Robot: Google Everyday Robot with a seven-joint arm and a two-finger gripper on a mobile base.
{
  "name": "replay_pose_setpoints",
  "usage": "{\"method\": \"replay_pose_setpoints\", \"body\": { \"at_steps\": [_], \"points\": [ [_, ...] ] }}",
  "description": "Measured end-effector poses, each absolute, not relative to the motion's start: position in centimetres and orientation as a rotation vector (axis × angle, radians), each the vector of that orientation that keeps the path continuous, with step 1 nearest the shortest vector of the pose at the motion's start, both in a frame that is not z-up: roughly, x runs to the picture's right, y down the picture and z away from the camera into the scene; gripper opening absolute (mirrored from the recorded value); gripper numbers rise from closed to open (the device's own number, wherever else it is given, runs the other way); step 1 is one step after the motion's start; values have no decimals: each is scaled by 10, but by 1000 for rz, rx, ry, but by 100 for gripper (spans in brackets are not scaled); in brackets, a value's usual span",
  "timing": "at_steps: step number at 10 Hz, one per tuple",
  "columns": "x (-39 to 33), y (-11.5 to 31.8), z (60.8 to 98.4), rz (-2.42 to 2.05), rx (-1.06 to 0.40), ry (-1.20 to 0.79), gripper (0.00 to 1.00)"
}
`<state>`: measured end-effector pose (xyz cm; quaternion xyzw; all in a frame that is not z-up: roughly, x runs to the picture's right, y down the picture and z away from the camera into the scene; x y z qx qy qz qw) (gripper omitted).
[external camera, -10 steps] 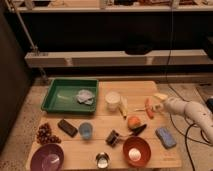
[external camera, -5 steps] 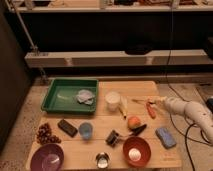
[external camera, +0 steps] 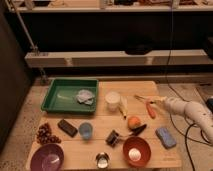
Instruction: Place fork in table surface
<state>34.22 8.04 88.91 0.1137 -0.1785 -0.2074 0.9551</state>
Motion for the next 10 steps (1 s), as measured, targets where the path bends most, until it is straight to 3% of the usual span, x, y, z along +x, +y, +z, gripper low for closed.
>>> {"method": "replay_pose_setpoints", "body": {
  "at_steps": [5, 10],
  "points": [
    [340, 75, 887, -424, 258, -368, 0],
    [324, -2, 857, -444, 372, -376, 0]
  ]
}}
